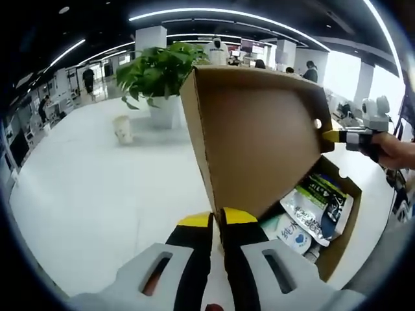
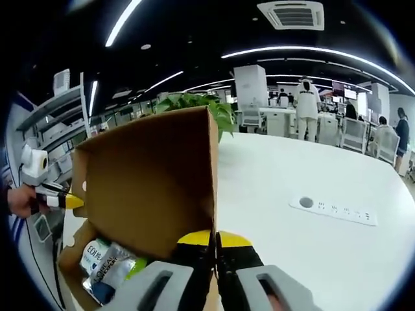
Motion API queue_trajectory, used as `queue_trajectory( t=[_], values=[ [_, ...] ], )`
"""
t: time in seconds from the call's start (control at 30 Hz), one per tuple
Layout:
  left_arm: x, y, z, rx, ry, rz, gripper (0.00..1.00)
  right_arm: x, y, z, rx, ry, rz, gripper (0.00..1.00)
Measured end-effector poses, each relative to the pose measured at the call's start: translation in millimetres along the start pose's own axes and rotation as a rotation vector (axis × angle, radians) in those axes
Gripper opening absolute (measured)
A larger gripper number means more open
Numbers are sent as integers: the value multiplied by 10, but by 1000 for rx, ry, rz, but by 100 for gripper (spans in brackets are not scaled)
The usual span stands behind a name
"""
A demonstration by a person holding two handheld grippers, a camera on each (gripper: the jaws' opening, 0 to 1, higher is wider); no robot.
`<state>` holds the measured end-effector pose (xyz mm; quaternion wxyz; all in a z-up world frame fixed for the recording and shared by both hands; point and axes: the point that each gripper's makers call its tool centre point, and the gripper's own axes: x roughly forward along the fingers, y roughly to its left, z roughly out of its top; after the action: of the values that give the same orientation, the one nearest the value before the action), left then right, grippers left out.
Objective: Operate the shoe box by opening the lid, removing the specified soft item, and placing it in the target area until the item is outside and the box remains undamaged.
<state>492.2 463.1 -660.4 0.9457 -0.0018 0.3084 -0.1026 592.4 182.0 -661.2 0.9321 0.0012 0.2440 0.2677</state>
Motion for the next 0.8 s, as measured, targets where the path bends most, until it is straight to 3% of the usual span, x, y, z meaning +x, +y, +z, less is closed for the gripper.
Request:
queue_trajectory(
  t=[0.8],
  values=[
    [123, 88, 45, -34, 8, 20, 4, 162, -40, -34, 15, 5, 6, 0]
  ],
)
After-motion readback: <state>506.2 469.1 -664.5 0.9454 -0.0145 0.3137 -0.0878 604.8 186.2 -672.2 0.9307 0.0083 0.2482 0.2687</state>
